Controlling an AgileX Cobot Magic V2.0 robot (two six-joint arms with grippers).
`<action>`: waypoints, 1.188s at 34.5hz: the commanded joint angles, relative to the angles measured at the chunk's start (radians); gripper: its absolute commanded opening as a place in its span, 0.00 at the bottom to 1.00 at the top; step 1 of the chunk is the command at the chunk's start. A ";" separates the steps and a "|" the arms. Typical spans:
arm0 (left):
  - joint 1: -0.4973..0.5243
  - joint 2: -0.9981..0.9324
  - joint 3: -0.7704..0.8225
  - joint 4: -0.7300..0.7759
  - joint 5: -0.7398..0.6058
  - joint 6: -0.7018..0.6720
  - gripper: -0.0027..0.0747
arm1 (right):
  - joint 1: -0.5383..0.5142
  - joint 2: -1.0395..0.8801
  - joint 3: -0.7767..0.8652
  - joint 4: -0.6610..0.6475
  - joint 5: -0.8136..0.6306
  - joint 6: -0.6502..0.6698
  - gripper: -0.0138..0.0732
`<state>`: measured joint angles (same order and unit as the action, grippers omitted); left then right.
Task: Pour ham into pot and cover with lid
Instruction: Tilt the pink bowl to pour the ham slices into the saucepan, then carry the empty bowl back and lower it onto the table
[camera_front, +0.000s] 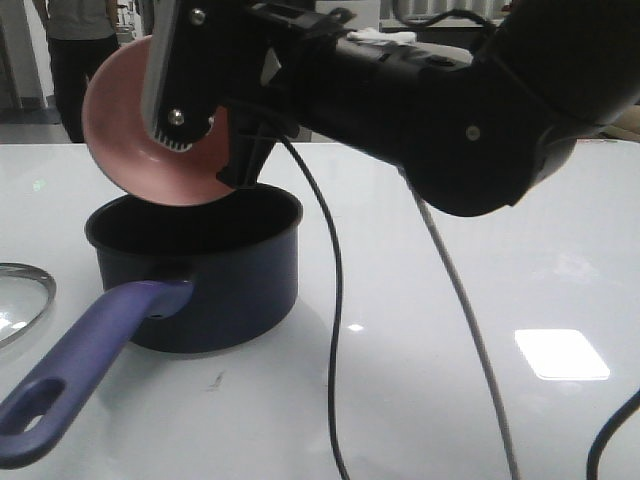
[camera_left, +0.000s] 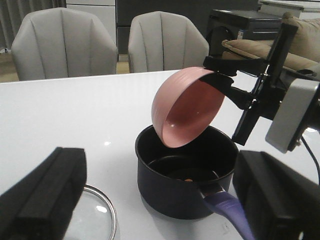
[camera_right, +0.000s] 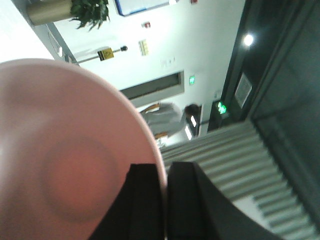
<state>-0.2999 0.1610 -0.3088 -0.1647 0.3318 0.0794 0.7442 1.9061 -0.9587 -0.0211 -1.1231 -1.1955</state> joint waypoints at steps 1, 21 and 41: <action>-0.008 0.010 -0.027 -0.007 -0.072 -0.004 0.83 | -0.010 -0.051 -0.045 0.120 -0.164 0.207 0.32; -0.008 0.010 -0.027 -0.007 -0.072 -0.004 0.83 | -0.015 -0.321 -0.096 0.241 0.663 1.058 0.32; -0.008 0.010 -0.027 -0.007 -0.072 -0.004 0.83 | -0.423 -0.552 -0.096 0.262 1.484 1.061 0.32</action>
<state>-0.2999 0.1610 -0.3088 -0.1647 0.3318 0.0794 0.3748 1.3842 -1.0207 0.2218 0.3456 -0.1329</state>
